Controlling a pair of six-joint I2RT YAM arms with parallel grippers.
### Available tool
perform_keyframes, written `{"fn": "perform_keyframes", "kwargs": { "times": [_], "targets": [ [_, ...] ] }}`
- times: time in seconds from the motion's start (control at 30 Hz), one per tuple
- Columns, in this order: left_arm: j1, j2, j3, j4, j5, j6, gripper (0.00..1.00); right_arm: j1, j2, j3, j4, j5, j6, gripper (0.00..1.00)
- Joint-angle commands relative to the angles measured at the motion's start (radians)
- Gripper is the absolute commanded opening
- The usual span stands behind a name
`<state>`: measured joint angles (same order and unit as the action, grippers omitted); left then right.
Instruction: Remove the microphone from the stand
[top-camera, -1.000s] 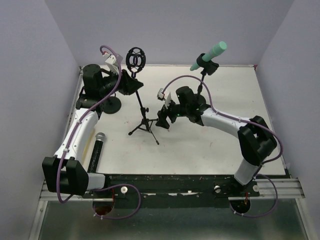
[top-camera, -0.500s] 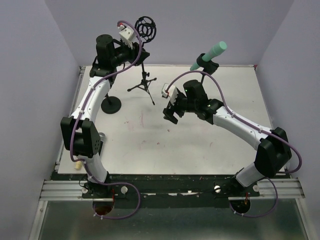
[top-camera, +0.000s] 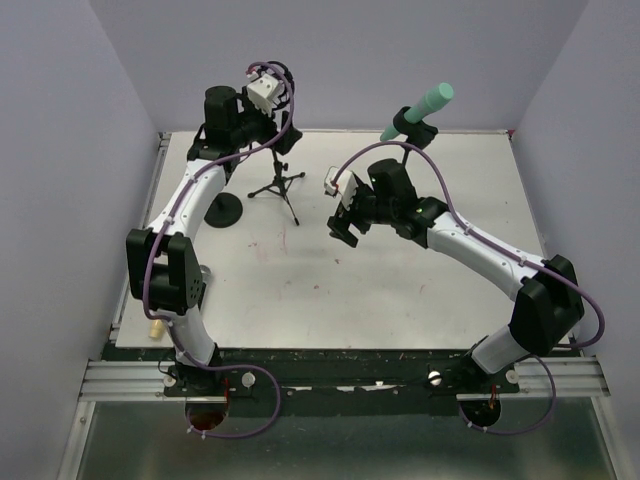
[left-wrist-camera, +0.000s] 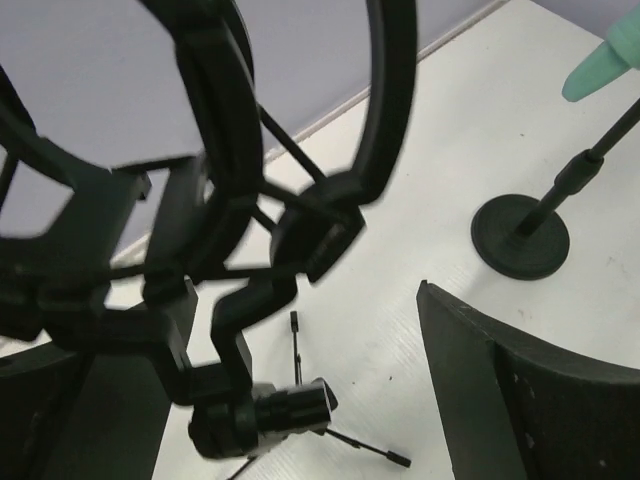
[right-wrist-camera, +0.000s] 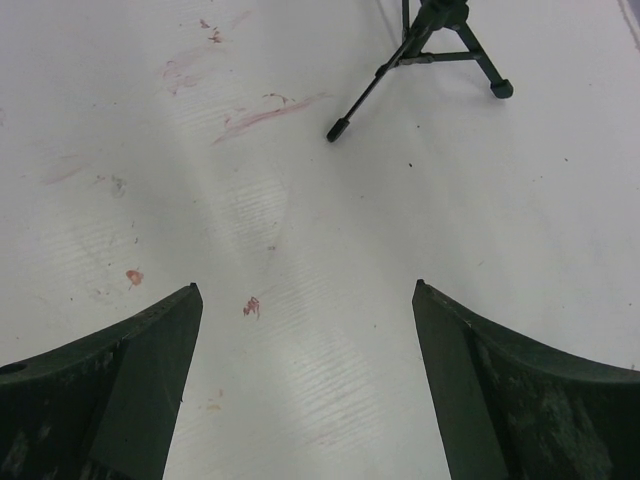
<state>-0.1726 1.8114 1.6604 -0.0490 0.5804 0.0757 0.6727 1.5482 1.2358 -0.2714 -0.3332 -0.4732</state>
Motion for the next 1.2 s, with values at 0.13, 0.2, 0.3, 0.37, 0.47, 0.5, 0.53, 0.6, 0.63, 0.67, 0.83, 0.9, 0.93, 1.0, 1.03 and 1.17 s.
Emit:
{"fn": "perform_keyframes", "kwargs": {
  "times": [0.13, 0.2, 0.3, 0.37, 0.47, 0.5, 0.53, 0.6, 0.63, 0.67, 0.83, 0.9, 0.93, 1.0, 1.03, 1.17],
  "targets": [
    [0.010, -0.285, -0.243, -0.041, -0.137, 0.000, 0.99, -0.005, -0.046, 0.018, -0.063, 0.031, -0.016, 0.94],
    [0.013, -0.345, -0.296, -0.055, -0.157, -0.013, 0.99, -0.010, -0.066, 0.001, -0.078, 0.043, -0.015, 0.95],
    [0.015, -0.418, -0.349, -0.097, -0.163, -0.024, 0.99, -0.019, -0.097, -0.025, -0.100, 0.054, -0.005, 0.95],
    [0.013, -0.466, -0.373, -0.120, -0.157, -0.027, 0.99, -0.028, -0.114, -0.035, -0.114, 0.062, 0.019, 0.95],
    [0.013, -0.529, -0.396, -0.166, -0.134, -0.030, 0.99, -0.053, -0.148, -0.038, -0.150, 0.083, 0.100, 0.95],
    [0.013, -0.549, -0.404, -0.173, -0.125, -0.027, 0.99, -0.077, -0.163, -0.042, -0.163, 0.092, 0.145, 0.95],
    [0.013, -0.569, -0.418, -0.179, -0.113, -0.027, 0.99, -0.103, -0.181, -0.045, -0.173, 0.092, 0.187, 0.95],
    [0.013, -0.613, -0.448, -0.172, -0.082, -0.031, 0.99, -0.180, -0.229, -0.068, -0.173, 0.103, 0.284, 0.94],
    [0.013, -0.635, -0.461, -0.170, -0.058, -0.031, 0.99, -0.221, -0.264, -0.085, -0.163, 0.105, 0.327, 0.94],
    [0.013, -0.649, -0.473, -0.166, -0.018, -0.030, 0.99, -0.254, -0.292, -0.100, -0.155, 0.106, 0.346, 0.94],
    [-0.022, -0.644, -0.438, -0.172, 0.318, -0.069, 0.99, -0.444, -0.445, -0.197, -0.057, 0.053, 0.470, 0.94],
    [-0.068, -0.620, -0.394, -0.176, 0.351, -0.070, 0.99, -0.534, -0.470, -0.219, -0.026, 0.022, 0.571, 0.93],
    [-0.094, -0.601, -0.364, -0.187, 0.354, -0.065, 0.99, -0.582, -0.476, -0.226, 0.004, -0.007, 0.605, 0.93],
    [-0.145, -0.568, -0.306, -0.221, 0.357, -0.028, 0.99, -0.645, -0.484, -0.245, 0.090, -0.065, 0.619, 0.93],
    [-0.163, -0.555, -0.272, -0.236, 0.366, -0.013, 0.99, -0.656, -0.479, -0.249, 0.131, -0.091, 0.595, 0.94],
    [-0.234, -0.498, -0.199, -0.300, 0.391, 0.057, 0.99, -0.665, -0.421, -0.233, 0.308, -0.098, 0.492, 0.99]
  ]
}}
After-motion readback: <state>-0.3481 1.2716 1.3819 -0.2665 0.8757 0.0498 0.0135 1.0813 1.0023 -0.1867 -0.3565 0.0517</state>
